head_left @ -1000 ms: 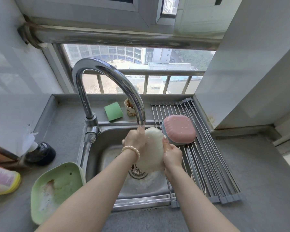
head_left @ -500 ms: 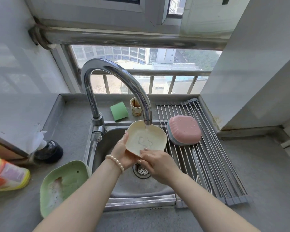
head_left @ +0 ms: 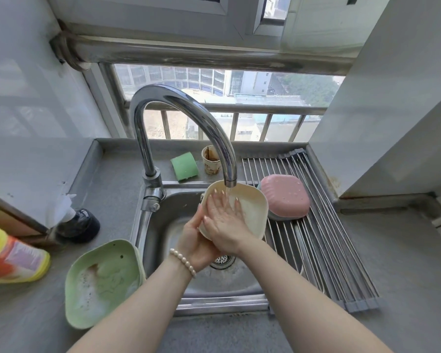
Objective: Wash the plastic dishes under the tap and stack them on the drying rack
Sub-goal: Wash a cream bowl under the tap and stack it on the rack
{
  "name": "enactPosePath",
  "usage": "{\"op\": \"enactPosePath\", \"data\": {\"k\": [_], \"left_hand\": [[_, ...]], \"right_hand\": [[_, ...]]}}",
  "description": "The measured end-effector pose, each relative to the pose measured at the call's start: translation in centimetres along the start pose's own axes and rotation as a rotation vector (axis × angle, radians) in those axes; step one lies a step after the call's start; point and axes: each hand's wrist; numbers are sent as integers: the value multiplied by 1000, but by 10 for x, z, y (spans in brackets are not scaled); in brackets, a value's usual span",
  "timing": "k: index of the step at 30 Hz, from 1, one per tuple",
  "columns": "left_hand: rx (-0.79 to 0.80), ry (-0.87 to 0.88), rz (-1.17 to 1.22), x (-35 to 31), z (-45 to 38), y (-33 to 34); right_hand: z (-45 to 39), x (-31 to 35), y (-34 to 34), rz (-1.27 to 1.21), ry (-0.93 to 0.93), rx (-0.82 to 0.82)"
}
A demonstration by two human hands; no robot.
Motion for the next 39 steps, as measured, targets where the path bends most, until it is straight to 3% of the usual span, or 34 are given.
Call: {"op": "enactPosePath", "data": {"k": [4,6,11,17,21,23,25,30,34,39], "left_hand": [[-188,175,-63,-9,1,5],[-254,170,-141,-15,3,5],[-244,121,-174,-20,10,9],[-327,127,-269,-23,12,14],[-464,208,-395,-33,13,12],[-567,242,-456,-39,15,7],[-645,262,-503,-40,16,3],[-637,152,-491,-42,19,-1],[-584,245,-558,-13,19,7],[-706,520,-627,16,8,-1]], "right_hand": [[6,14,11,-186,-153,15],[14,14,15,-253,-228,-3],[32,-1,20,-421,-250,-190],[36,-19,24,71,-564,-516],[37,-37,35,233,-626,-730],[42,-50,43,295,-650,-754],[44,-58,47,380,-623,-717],[38,-53,55,609,-231,-435],[31,-30,65,395,-287,-568],[21,5,61,26,-195,-697]]}}
Point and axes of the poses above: each hand's wrist, its own z-axis away from the middle knuckle, its own y-axis out of the palm, x = y × z, and after that the axes turned 13 degrees about -y, right-handed
